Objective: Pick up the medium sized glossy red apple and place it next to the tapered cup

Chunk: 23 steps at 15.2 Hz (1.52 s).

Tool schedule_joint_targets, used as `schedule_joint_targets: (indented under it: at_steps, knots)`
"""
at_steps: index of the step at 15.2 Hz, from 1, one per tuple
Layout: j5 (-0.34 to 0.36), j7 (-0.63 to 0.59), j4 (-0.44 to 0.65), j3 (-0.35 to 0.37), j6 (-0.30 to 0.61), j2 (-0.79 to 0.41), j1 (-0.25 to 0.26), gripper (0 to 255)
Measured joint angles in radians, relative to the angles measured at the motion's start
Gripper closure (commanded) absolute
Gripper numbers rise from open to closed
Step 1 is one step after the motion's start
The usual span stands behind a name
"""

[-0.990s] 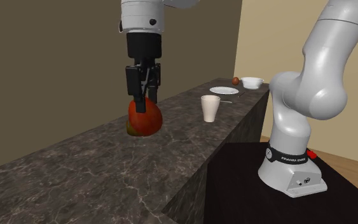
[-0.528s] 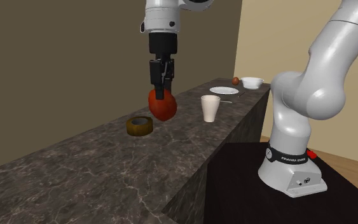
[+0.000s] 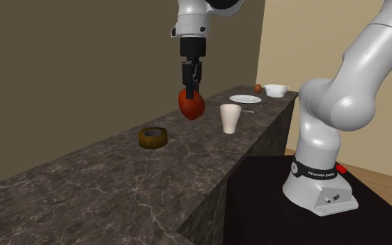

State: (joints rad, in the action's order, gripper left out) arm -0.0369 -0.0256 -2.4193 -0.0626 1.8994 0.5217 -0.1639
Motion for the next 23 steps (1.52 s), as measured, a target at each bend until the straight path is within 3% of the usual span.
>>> schedule_joint_targets:
  at_steps: [11, 18, 23]
  knots:
    - [0.118, 0.269, 0.010, -0.215, -0.035, 0.020, -0.121, 255]
    - [0.169, 0.454, 0.100, -0.363, -0.042, -0.057, -0.178, 255]
    - [0.174, 0.495, 0.089, -0.400, 0.003, -0.091, -0.185, 255]
